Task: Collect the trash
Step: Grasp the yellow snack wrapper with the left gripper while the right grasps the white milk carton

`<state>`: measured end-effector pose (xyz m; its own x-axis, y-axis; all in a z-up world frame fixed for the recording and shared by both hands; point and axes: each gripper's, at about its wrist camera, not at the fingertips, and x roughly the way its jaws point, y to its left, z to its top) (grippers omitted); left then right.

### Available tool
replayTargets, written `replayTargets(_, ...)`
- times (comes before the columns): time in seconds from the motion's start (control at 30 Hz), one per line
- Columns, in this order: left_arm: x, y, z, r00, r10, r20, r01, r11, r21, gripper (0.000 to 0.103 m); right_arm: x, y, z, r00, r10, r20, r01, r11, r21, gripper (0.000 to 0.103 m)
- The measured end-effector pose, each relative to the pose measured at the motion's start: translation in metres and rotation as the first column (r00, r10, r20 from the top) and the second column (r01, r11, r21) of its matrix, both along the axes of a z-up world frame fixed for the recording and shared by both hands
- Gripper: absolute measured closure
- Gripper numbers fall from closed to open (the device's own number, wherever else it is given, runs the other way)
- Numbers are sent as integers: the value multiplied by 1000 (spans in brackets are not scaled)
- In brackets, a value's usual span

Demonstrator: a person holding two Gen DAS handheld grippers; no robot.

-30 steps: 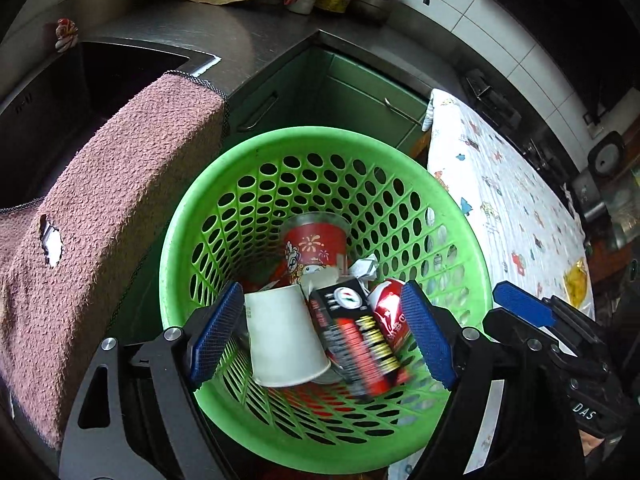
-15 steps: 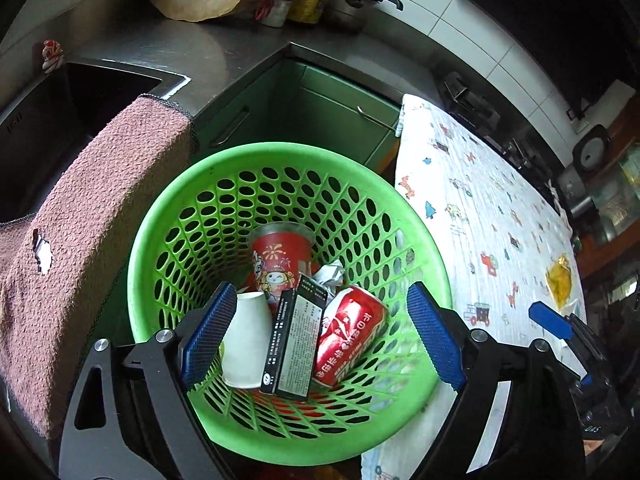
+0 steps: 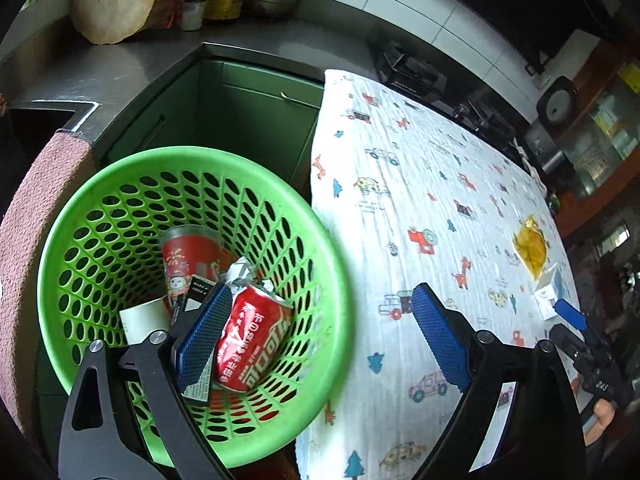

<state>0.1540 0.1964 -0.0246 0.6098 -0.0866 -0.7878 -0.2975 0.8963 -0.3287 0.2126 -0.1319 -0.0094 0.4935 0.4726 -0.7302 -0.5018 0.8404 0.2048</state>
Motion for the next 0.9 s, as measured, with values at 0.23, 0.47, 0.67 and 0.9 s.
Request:
replayTargets(0.23,26,-32,7,996,-85,20,85,996,-5,12,31,-86,8,958,-285,-31,283,958,-48,12)
replayTargets(0.47,47,-56,10,987,-154,35,154,988,-13,11,63,-139,4,851,-516,-100,508,856,-91,12)
replayTargets(0.67,57,-65,9,981,-191,34,191,981,-14,11,92,-152,-18,772,-610,-177,595,792,-133,12)
replayTargets(0.9,65,-65,4,980,-200,25,200,980,-19,11,119,-155,-41,683,-690,-239,672,722,-164,14)
